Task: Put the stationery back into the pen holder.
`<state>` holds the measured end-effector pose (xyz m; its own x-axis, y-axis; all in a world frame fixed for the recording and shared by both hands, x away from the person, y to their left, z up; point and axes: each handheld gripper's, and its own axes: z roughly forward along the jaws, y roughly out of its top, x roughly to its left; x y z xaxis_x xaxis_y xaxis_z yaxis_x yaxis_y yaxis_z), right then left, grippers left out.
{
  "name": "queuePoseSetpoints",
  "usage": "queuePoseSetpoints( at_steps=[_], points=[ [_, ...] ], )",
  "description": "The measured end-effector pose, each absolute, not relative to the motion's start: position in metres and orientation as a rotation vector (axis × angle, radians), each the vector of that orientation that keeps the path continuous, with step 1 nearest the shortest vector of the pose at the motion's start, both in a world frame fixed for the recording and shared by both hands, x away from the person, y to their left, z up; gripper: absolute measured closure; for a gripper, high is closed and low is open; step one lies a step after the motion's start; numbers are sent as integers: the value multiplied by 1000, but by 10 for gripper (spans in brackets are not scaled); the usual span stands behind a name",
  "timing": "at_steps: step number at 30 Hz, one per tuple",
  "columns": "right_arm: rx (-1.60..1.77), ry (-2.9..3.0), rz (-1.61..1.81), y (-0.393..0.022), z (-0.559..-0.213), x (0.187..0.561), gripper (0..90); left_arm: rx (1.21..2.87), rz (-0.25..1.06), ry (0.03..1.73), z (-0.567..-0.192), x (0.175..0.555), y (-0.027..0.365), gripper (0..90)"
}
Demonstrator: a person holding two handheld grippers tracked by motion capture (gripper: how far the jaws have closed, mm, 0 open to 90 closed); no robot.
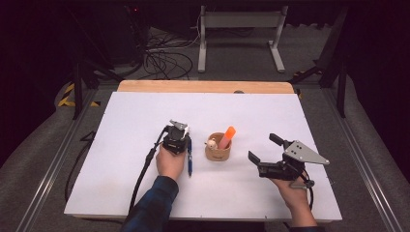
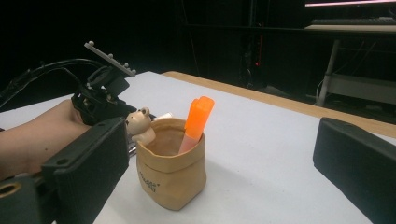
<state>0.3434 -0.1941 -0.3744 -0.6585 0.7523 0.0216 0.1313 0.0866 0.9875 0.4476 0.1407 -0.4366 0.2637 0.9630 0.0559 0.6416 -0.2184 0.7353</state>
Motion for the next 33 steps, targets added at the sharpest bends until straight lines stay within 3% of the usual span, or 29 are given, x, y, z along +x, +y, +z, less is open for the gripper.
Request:
queuePoseSetpoints(
  at_steps=[33],
  points=[
    [846,1910,1610,-183,-378,346,57,1941,761,1362,-423,439,148,686]
  ],
)
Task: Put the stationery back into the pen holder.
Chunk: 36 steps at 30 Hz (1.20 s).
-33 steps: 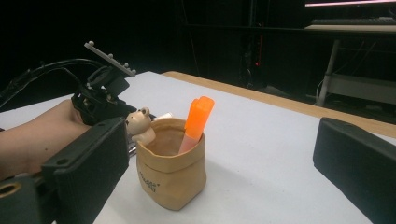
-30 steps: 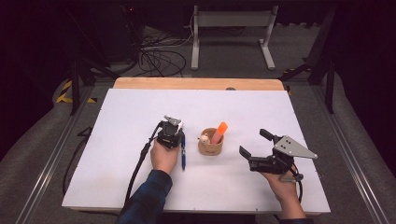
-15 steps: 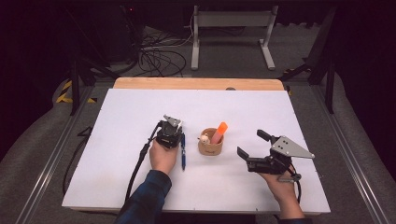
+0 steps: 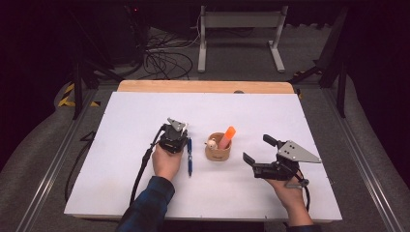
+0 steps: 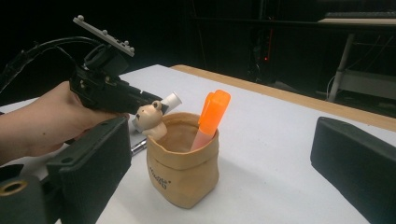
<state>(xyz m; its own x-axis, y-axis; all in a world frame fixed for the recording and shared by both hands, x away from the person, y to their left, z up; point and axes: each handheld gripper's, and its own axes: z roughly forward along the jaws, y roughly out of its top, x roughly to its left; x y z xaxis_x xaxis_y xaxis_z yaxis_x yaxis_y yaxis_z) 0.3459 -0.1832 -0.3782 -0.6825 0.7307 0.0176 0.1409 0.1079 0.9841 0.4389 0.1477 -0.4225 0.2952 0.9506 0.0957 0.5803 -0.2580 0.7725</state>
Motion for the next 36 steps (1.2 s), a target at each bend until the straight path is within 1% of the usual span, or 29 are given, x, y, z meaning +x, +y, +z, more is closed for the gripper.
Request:
queuePoseSetpoints(
  at_steps=[8,18,33,36],
  points=[
    [839,1923,1613,-181,-379,347,59,1928,768,1344,-418,435,148,687],
    [843,1927,1611,-180,-380,347,60,1985,720,1394,-432,443,146,687],
    [838,1930,1613,-180,-380,347,60,1985,719,1380,-435,442,147,677],
    [839,1930,1613,-180,-380,347,60,1982,713,1375,-435,440,148,608]
  ],
)
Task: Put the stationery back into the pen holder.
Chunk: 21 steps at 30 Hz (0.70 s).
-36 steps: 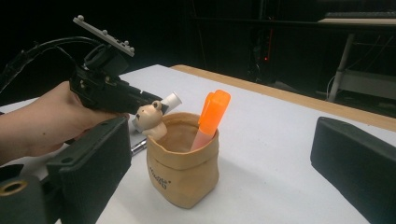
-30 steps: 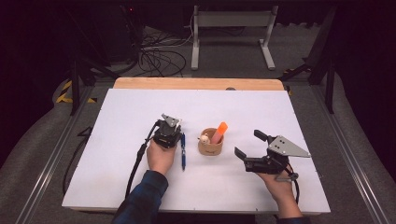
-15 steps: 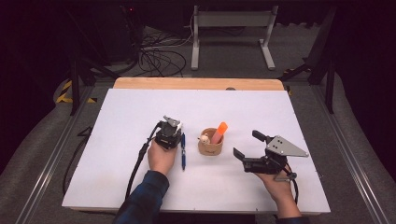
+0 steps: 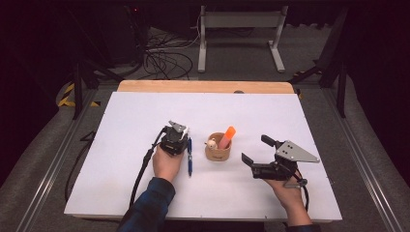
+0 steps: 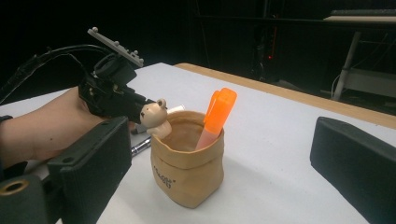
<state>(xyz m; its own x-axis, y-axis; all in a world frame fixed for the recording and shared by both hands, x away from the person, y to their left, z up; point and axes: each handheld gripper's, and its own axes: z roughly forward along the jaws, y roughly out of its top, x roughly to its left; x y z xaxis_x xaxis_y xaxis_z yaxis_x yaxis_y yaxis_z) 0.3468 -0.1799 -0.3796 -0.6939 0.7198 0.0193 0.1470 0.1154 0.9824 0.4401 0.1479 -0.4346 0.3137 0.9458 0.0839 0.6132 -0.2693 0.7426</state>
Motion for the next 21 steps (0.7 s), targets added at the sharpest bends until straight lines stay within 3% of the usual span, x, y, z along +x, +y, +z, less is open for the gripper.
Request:
queuePoseSetpoints(
  at_steps=[8,21],
  points=[
    [833,1938,1611,-179,-380,347,60,1991,710,1381,-432,432,149,554],
    [825,1945,1608,-177,-380,347,60,1988,699,1388,-437,429,152,700]
  ],
)
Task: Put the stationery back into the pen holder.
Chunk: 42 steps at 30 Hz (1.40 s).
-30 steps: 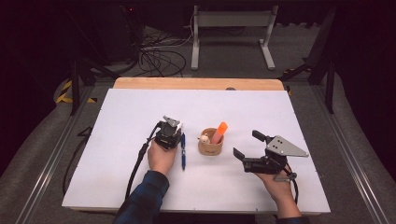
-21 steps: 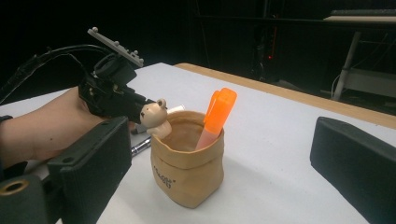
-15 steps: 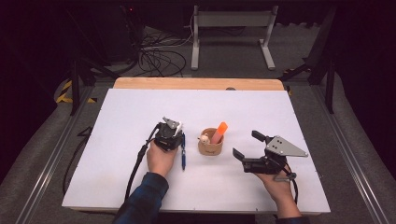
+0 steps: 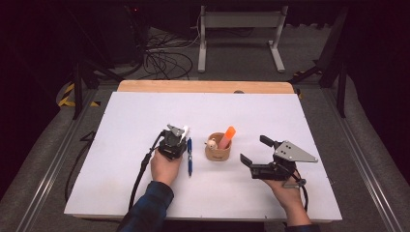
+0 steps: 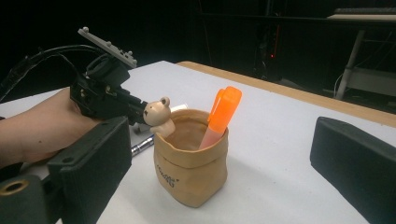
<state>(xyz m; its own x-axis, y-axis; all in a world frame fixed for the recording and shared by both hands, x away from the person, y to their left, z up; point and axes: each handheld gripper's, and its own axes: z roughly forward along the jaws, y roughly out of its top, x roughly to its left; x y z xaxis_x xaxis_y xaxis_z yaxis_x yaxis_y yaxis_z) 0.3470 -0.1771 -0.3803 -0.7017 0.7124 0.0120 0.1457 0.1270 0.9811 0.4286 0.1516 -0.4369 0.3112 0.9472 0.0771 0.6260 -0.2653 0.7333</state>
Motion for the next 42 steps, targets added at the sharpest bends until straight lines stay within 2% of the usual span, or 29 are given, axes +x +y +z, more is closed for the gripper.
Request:
queuePoseSetpoints(
  at_steps=[16,22,35,42],
  points=[
    [830,1966,1606,-173,-382,349,77,1965,708,1333,-428,425,154,707],
    [804,1996,1606,-166,-383,348,118,1946,699,1279,-419,415,152,707],
    [756,2063,1596,-136,-382,350,274,1903,670,1126,-390,386,150,707],
    [760,2072,1610,-115,-376,357,302,1888,642,1025,-376,367,147,707]
  ],
)
